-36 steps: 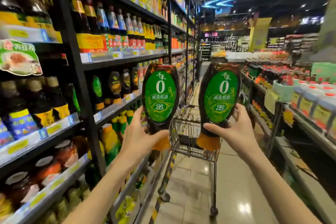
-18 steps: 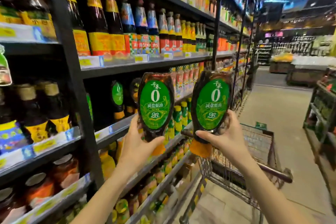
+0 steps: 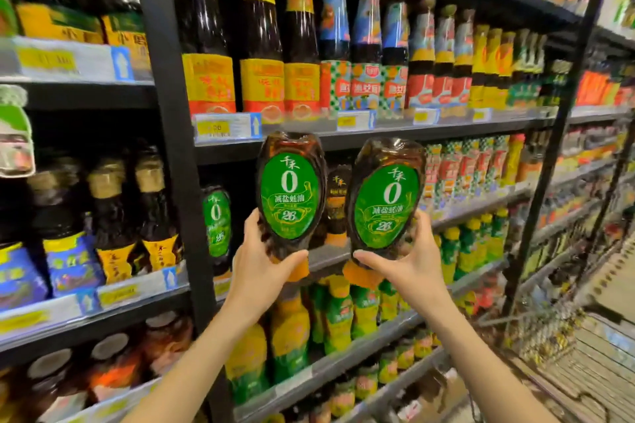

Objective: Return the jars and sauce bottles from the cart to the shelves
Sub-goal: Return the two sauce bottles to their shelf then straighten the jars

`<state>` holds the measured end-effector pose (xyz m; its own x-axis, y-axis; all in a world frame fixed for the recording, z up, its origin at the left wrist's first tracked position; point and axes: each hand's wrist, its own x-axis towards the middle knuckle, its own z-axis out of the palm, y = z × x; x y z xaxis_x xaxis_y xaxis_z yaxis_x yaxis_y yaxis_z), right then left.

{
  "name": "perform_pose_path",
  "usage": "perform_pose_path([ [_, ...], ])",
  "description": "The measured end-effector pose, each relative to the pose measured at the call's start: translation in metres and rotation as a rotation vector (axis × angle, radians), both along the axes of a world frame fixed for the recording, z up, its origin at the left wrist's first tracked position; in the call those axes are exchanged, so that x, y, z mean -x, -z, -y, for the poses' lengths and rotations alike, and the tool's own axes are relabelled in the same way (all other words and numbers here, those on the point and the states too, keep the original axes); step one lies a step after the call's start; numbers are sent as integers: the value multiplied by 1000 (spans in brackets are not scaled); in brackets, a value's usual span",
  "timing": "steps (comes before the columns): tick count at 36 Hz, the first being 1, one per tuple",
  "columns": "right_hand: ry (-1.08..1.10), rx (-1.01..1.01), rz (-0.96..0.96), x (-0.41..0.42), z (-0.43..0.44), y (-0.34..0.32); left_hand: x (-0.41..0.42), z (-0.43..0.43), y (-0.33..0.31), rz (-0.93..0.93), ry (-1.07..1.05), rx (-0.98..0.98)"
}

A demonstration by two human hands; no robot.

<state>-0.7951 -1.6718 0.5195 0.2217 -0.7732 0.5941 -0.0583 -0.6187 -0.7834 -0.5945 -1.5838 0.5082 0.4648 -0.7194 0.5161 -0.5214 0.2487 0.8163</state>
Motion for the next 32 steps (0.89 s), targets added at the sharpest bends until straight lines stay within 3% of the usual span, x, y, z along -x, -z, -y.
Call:
perform_pose_path([
  [14, -270, 41, 79, -90, 74, 19, -34, 35, 25, 34, -373, -26],
  [23, -358, -1, 97, -121, 114, 29, -34, 64, 33, 17, -481, -44],
  [32, -423, -25, -2, -131, 136, 48, -33, 74, 42, 79, -571, -115],
])
